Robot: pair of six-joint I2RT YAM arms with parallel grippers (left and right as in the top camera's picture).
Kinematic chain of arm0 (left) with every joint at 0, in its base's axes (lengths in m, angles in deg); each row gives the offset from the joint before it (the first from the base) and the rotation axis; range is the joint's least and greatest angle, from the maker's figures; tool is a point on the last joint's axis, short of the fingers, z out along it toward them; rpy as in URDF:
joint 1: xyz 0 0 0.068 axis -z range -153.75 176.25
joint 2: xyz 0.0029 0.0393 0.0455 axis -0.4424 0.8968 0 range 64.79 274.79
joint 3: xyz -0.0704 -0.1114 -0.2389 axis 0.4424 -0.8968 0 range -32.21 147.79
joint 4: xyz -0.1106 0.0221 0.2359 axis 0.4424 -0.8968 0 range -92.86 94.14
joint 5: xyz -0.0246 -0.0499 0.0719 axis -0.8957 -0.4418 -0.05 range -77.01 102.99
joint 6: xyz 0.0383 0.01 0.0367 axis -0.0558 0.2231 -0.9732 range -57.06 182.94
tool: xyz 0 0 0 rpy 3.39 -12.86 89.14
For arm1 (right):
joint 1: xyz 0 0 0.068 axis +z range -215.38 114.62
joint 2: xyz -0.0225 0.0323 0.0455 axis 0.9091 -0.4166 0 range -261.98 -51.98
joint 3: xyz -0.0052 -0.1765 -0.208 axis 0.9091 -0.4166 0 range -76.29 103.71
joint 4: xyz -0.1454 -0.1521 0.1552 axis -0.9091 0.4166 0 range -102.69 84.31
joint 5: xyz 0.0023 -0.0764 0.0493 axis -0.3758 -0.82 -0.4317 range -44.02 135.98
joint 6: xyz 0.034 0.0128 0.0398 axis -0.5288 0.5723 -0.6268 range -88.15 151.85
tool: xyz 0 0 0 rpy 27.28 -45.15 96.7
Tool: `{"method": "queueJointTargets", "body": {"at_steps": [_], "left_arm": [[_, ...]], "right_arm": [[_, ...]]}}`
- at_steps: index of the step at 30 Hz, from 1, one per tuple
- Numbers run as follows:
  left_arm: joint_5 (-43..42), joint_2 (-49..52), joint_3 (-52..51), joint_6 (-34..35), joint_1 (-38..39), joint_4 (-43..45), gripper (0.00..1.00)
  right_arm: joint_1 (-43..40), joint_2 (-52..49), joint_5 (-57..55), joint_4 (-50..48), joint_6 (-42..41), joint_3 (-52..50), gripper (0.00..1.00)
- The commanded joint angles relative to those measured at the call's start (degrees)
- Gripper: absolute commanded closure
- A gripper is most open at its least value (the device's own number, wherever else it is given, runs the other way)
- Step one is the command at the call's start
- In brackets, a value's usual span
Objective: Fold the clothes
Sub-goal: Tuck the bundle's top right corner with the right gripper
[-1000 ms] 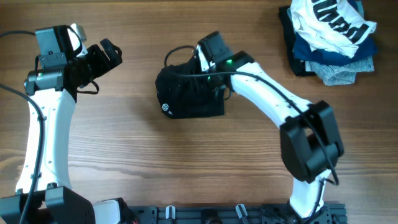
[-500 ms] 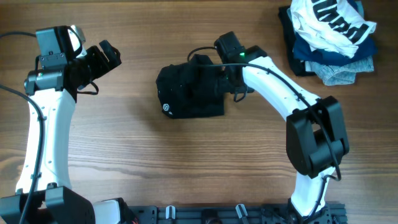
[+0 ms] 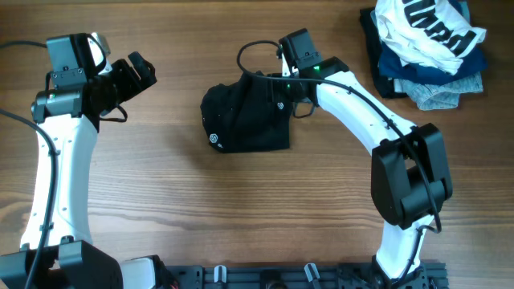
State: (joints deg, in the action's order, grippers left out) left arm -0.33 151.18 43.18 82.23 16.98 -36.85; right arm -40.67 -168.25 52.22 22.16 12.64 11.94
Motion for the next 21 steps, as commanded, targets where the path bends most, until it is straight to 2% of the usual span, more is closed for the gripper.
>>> {"method": "queueJointTargets", "body": {"at_steps": [1,5,10,21], "left_arm": [[0.4,0.7,-0.2,0.4,-0.2,0.0,0.00],[0.4,0.7,-0.2,0.4,-0.2,0.0,0.00],[0.8,0.7,-0.2,0.4,-0.2,0.0,0.00],[1.4,0.7,-0.2,0.4,-0.2,0.0,0.00]], "right_arm": [[0.4,-2.8,1.7,-1.9,1.0,1.3,0.32],[0.4,-5.4,3.0,-0.3,1.0,1.3,0.32],[0.4,-4.6,10.2,0.9,1.0,1.4,0.32],[-0.8,-0.9,10.8,0.6,1.1,5.4,0.32]]}}
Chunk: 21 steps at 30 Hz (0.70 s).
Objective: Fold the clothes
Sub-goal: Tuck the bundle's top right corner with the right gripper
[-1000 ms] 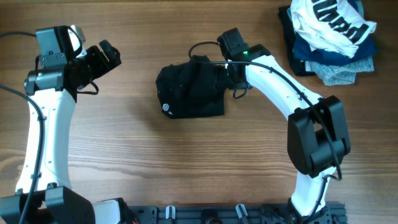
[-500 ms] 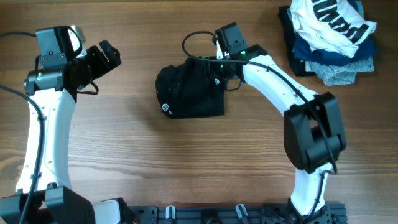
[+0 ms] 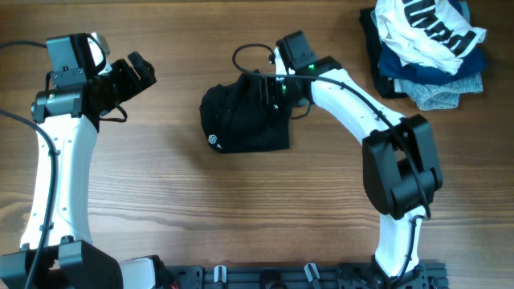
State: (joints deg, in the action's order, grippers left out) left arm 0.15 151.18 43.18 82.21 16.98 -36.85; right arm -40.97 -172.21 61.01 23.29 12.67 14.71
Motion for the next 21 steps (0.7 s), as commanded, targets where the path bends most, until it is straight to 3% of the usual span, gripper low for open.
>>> {"method": "queueJointTargets", "body": {"at_steps": [1,19,21], "left_arm": [[1.0,0.7,-0.2,0.5,-0.2,0.0,0.00],[0.9,0.7,-0.2,0.5,-0.2,0.0,0.00],[0.9,0.7,-0.2,0.5,-0.2,0.0,0.00]], "right_arm": [[-0.5,3.0,2.0,-0.8,1.1,2.6,0.32],[0.0,-1.3,1.8,-4.2,0.5,2.4,0.39],[0.0,-1.5,1.8,-4.3,0.5,2.4,0.47]]}}
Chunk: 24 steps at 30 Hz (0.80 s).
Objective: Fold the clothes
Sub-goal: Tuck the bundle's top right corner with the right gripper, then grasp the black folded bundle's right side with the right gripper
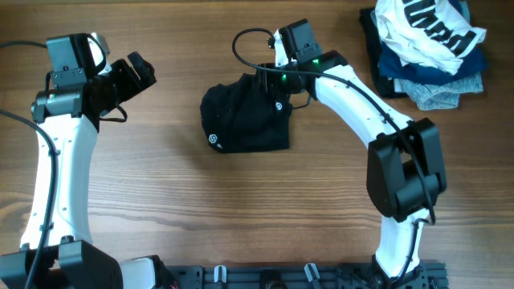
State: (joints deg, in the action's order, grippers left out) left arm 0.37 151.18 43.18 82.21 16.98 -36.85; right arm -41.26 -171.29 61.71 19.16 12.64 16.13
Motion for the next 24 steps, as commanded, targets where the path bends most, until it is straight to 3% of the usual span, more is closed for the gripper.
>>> {"method": "queueJointTargets", "body": {"at_steps": [1,3,10,11,15,24], "left_arm": [[0.7,0.7,-0.2,0.5,-0.2,0.0,0.00],[0.7,0.7,-0.2,0.5,-0.2,0.0,0.00],[0.7,0.7,-0.2,0.5,-0.2,0.0,0.00],[0.7,0.7,-0.2,0.5,-0.2,0.0,0.00],[0.7,0.7,-0.2,0.5,-0.2,0.0,0.00],[0.7,0.7,-0.2,0.5,-0.2,0.0,0.00]], "right_arm": [[0.3,-2.4,1.0,-0.2,0.5,1.0,0.53],[0.3,-2.4,0.7,-0.2,0.5,1.0,0.58],[0.4,-4.7,0.5,-0.1,0.6,1.0,0.59],[0.4,-4.9,0.5,0.1,0.6,1.0,0.62],[0.4,-5.0,0.4,1.0,0.6,1.0,0.96],[-1.8,2.0,3.0,9.9,1.2,1.0,0.96]]}}
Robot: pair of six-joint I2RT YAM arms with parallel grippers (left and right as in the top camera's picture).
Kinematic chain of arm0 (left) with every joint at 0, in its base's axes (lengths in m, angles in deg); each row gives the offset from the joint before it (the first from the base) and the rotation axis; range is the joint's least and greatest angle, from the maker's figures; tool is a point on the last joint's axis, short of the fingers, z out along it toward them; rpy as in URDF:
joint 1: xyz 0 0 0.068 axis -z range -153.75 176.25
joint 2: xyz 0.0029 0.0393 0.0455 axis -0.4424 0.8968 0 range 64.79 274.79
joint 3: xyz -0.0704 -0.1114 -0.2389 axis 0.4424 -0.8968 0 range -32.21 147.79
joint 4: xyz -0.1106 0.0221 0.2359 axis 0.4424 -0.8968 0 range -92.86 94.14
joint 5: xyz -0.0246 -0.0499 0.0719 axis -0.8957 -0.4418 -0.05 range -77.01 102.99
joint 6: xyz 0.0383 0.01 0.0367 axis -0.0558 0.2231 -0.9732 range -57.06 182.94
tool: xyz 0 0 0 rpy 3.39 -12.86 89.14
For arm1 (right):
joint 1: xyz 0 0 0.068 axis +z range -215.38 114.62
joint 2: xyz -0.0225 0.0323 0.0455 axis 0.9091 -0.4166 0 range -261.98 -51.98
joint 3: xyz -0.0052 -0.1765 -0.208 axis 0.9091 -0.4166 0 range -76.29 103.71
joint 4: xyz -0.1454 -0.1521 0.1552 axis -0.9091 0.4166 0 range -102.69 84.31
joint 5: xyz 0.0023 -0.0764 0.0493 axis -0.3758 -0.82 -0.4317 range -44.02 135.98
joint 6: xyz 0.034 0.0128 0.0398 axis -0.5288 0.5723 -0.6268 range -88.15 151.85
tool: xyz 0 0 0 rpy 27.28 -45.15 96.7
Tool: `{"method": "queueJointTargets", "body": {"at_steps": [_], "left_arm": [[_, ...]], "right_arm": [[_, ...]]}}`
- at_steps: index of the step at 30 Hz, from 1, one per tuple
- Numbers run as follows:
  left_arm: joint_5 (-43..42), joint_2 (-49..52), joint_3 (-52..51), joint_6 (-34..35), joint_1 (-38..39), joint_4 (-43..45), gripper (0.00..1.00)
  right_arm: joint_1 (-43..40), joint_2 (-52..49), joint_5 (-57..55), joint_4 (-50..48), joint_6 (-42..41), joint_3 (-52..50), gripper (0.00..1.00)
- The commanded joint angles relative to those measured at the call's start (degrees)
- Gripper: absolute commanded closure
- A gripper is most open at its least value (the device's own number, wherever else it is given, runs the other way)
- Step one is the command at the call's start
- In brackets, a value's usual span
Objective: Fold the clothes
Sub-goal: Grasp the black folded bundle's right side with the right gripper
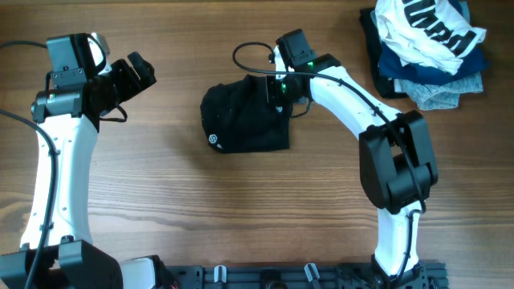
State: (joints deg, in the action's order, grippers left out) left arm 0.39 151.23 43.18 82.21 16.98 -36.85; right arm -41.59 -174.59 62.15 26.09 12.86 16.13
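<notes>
A black garment (241,120) lies bunched and partly folded in the middle of the table, a small white logo on its near left corner. My right gripper (271,91) sits over the garment's upper right corner; its fingers are lost against the black cloth, so open or shut does not show. My left gripper (141,71) hangs in the air at the far left, well away from the garment, with nothing between its fingers; how its jaws stand does not show.
A pile of clothes (426,48) sits at the back right corner, white printed fabric on top of blue and grey pieces. The wooden table (201,209) spreads bare in front of the garment. A black rail runs along the near edge.
My right wrist has shifted slightly left and down, further over the garment's upper right corner. The garment's outline looks the same. The left arm has not moved.
Across all moments my right gripper stayed at the black garment's upper right corner, shifting a little left, then back up and right, then down and left again. The garment kept roughly the same bunched shape. The left arm stayed raised at the far left throughout.
</notes>
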Motion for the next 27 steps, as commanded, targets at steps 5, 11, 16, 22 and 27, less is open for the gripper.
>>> {"method": "queueJointTargets", "body": {"at_steps": [5,11,16,22,27], "left_arm": [[0.7,0.7,-0.2,0.5,-0.2,0.0,0.00],[0.7,0.7,-0.2,0.5,-0.2,0.0,0.00],[0.7,0.7,-0.2,0.5,-0.2,0.0,0.00],[0.7,0.7,-0.2,0.5,-0.2,0.0,0.00],[0.7,0.7,-0.2,0.5,-0.2,0.0,0.00]], "right_arm": [[-3.9,9.5,4.1,10.9,2.4,1.0,0.96],[-5.0,9.6,3.2,19.6,2.5,0.0,0.96],[-5.0,9.6,2.8,18.6,2.3,-5.3,0.96],[-5.3,9.9,0.2,16.3,0.8,-7.8,0.16],[-6.2,11.3,0.7,13.9,1.7,-7.7,0.01]]}}
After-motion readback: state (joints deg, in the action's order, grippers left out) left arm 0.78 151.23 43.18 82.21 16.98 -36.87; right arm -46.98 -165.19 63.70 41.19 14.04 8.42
